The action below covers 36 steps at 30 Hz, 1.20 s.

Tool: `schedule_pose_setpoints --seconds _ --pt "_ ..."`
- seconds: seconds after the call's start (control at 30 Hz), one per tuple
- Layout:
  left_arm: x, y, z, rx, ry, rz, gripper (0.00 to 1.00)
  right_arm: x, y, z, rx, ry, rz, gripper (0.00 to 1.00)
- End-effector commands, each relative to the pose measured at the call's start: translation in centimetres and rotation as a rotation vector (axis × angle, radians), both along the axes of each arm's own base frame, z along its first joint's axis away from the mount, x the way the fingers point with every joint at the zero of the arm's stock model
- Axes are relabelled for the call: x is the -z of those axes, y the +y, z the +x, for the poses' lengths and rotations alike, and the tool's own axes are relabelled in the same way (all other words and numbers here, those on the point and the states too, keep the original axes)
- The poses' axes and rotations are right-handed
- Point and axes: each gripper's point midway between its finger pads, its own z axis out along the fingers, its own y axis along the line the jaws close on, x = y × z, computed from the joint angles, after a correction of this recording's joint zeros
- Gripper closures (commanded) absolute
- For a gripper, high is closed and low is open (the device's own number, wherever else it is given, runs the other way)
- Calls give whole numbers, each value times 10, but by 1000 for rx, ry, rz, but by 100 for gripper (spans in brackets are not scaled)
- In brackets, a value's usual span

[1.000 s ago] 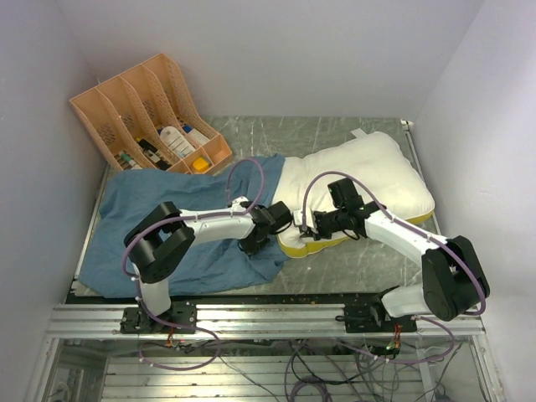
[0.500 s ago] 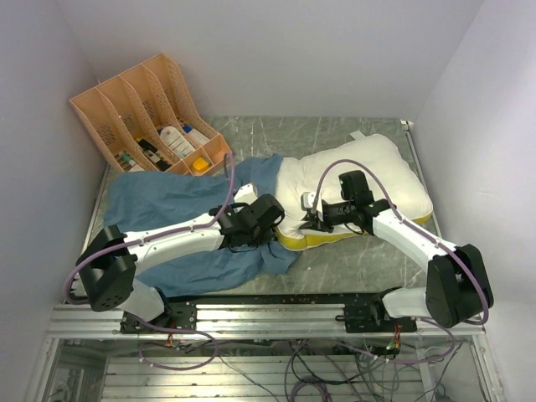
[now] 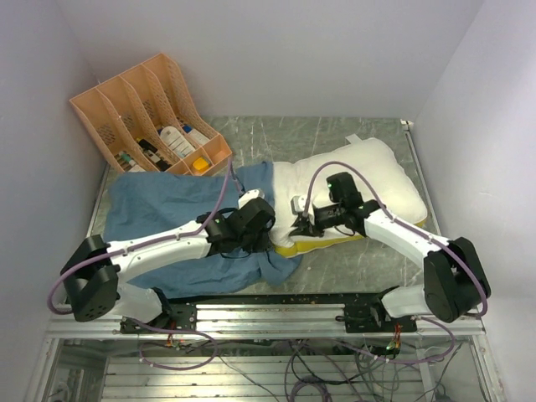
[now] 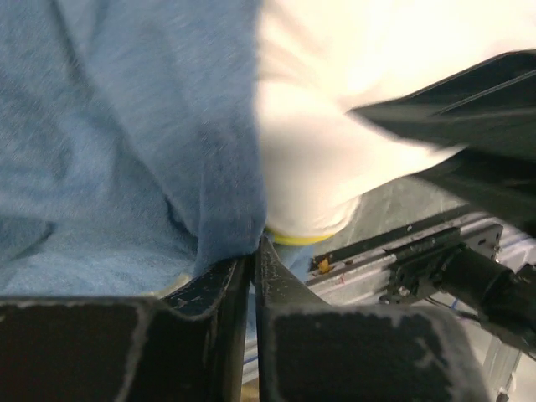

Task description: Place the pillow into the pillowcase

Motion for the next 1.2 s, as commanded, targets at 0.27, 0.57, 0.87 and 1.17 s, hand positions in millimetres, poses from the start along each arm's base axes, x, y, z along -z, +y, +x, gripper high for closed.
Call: schedule_pose_setpoints --seconds 0.27,0.57,0.87,1.17 --pt "-30 9 -10 118 -116 -83 51 29 15 -18 -95 5 -61 100" --pt "-53 23 20 17 -209 19 40 30 16 -24 -129 22 -49 100" --pt "-9 35 56 -39 -160 210 38 27 15 -24 -128 10 -45 100" --pt "23 42 37 11 -71 227 77 24 17 -23 -127 12 -36 100"
